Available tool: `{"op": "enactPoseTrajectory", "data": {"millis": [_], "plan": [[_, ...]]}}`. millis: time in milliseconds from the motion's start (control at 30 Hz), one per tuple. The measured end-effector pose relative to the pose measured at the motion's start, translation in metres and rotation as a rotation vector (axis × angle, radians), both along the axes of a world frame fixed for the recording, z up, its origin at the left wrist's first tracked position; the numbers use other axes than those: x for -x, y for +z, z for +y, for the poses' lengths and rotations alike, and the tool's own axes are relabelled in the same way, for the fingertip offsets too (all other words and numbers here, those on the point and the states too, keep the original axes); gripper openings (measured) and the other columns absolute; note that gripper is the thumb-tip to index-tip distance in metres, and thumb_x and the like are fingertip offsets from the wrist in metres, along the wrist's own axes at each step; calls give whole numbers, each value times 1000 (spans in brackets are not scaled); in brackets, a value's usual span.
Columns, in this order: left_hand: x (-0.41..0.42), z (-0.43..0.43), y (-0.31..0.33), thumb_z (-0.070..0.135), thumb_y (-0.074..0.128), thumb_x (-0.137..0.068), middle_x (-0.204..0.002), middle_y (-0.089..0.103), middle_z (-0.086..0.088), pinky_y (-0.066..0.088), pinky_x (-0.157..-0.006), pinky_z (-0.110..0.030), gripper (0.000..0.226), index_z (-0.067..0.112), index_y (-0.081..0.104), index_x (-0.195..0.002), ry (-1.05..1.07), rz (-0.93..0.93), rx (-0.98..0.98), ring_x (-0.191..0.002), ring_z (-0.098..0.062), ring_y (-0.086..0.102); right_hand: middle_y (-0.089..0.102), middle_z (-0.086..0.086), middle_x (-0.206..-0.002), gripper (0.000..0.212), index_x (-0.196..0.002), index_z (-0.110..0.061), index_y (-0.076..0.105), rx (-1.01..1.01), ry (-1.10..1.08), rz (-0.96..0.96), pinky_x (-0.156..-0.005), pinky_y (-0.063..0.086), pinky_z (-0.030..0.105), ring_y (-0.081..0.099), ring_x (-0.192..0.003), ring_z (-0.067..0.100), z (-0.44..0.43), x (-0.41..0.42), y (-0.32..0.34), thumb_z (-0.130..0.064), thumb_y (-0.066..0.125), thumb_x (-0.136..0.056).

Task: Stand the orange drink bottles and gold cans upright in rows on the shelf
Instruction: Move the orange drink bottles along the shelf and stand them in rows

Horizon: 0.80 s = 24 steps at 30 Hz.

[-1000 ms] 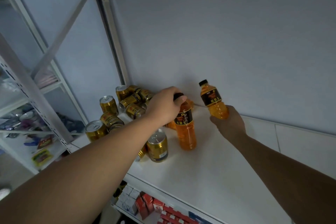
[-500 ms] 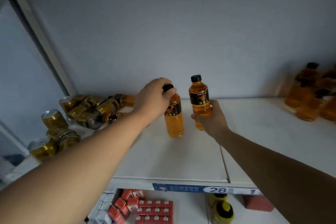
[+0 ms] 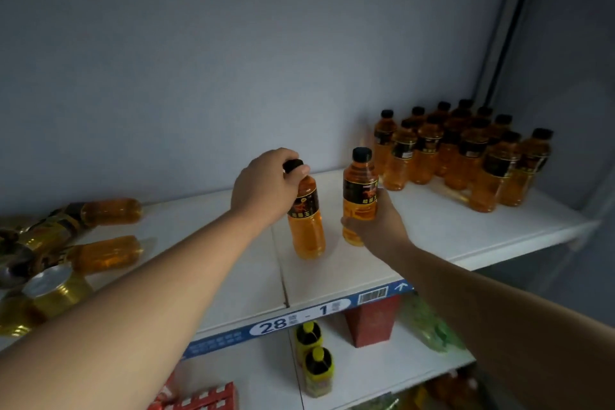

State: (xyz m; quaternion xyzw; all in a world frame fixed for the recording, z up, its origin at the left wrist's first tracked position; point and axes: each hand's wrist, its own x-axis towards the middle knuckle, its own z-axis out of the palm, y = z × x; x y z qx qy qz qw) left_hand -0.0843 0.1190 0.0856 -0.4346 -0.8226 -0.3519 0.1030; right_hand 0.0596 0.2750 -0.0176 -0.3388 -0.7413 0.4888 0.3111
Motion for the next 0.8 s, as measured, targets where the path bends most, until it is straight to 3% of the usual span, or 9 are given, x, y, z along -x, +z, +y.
{"op": "enactPoseTrajectory", "data": {"millis": [167, 333, 433, 500, 667, 800], "plan": [[-44, 71, 0, 39, 57, -100, -122, 68, 5, 52, -93, -41, 30, 27, 66, -125, -88, 29, -8, -105, -17, 64, 58, -23, -98, 65, -126, -39, 44, -67, -9, -6, -80, 42, 32, 57, -92, 10, 69, -55, 1, -21, 83, -77], [-77, 145, -4, 32, 58, -100, -112, 68, -1, 48, -83, -35, 24, 28, 71, -121, -118, 50, 24, -100, -20, 62, 61, -15, -110, 69, -129, -38, 42, -134, 30, -46, -82, 45, 32, 59, -100, 13, 137, -98, -2, -23, 84, -77], [-91, 178, -11, 29, 60, -100, -111, 67, -3, 41, -79, -30, 26, 27, 71, -124, -121, 45, 17, -98, -17, 59, 58, -16, -108, 74, -137, -32, 40, -183, 32, -78, -73, 43, 27, 58, -97, 12, 170, -113, -5, -26, 83, -77], [-94, 196, -14, 29, 61, -100, -114, 67, -2, 38, -80, -27, 29, 25, 70, -127, -120, 32, 19, -98, -14, 57, 57, -18, -104, 76, -141, -30, 40, -173, 31, -88, -75, 44, 30, 58, -98, 14, 187, -116, -8, -25, 82, -78], [-91, 236, -13, 30, 62, -100, -117, 66, -2, 43, -84, -26, 30, 24, 69, -129, -134, 18, 52, -106, -18, 61, 62, -12, -104, 63, -130, -31, 44, -114, 3, -110, -76, 53, 38, 64, -95, 18, 220, -99, -15, -29, 79, -78], [-83, 261, -15, 29, 63, -99, -121, 65, -3, 45, -89, -27, 32, 24, 67, -130, -164, 19, 68, -110, -20, 61, 60, -19, -98, 62, -124, -39, 41, -26, -45, -82, -62, 52, 26, 62, -86, 8, 238, -82, -23, -35, 79, -75]]}}
